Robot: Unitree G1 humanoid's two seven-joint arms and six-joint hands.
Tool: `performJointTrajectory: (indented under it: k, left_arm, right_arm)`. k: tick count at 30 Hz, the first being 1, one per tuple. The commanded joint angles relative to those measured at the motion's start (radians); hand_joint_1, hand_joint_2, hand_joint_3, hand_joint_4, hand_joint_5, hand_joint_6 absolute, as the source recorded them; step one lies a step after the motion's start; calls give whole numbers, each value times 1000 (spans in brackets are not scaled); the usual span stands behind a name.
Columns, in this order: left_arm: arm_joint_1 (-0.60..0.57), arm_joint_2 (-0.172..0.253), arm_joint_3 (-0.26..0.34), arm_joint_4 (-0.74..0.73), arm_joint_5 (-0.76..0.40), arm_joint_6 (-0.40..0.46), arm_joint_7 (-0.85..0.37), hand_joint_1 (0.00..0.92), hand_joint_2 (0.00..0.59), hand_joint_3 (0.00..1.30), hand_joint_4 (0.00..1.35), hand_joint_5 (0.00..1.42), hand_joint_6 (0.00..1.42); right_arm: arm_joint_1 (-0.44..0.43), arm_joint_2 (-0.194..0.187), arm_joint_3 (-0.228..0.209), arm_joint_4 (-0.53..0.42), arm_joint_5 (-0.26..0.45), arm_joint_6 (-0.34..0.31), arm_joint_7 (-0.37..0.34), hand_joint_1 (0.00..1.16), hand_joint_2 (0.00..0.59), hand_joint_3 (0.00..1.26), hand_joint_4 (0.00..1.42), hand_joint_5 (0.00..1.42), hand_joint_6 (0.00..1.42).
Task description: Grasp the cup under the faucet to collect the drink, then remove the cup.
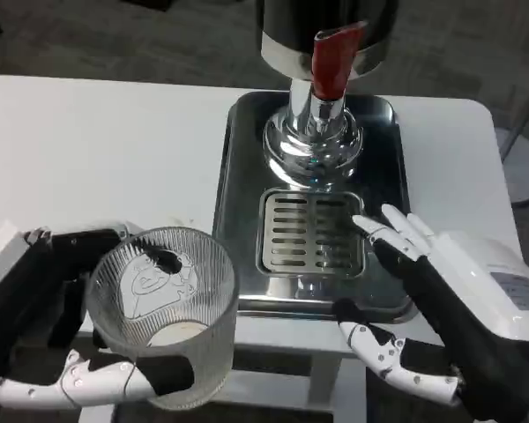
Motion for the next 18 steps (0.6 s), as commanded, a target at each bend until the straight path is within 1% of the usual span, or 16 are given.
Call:
performJointTrajectory:
  k: [1, 6, 12, 18]
  left_arm:
    - [-8, -1, -12, -8, -12, -6, -3, 467, 28, 915, 1060, 1281, 1424]
    - [-43, -3, -30, 19, 7, -1, 9, 467, 28, 915, 1060, 1281, 1424]
    - [-110, -17, -51, 62, 47, 15, 35, 467, 28, 915, 1060, 1281, 1424]
    - [-219, -25, -93, 152, 120, 25, 78, 467, 28, 915, 1060, 1281, 1424]
  right_arm:
    - [14, 5, -11, -11, 5, -6, 8, 456, 484, 124, 0, 0, 128]
    - [16, 11, -23, -9, 4, -3, -1, 456, 484, 124, 0, 0, 128]
    - [10, 19, -36, 3, -1, 9, 5, 455, 484, 119, 0, 0, 128]
    - [14, 23, -58, -6, 5, 16, 4, 455, 484, 117, 0, 0, 128]
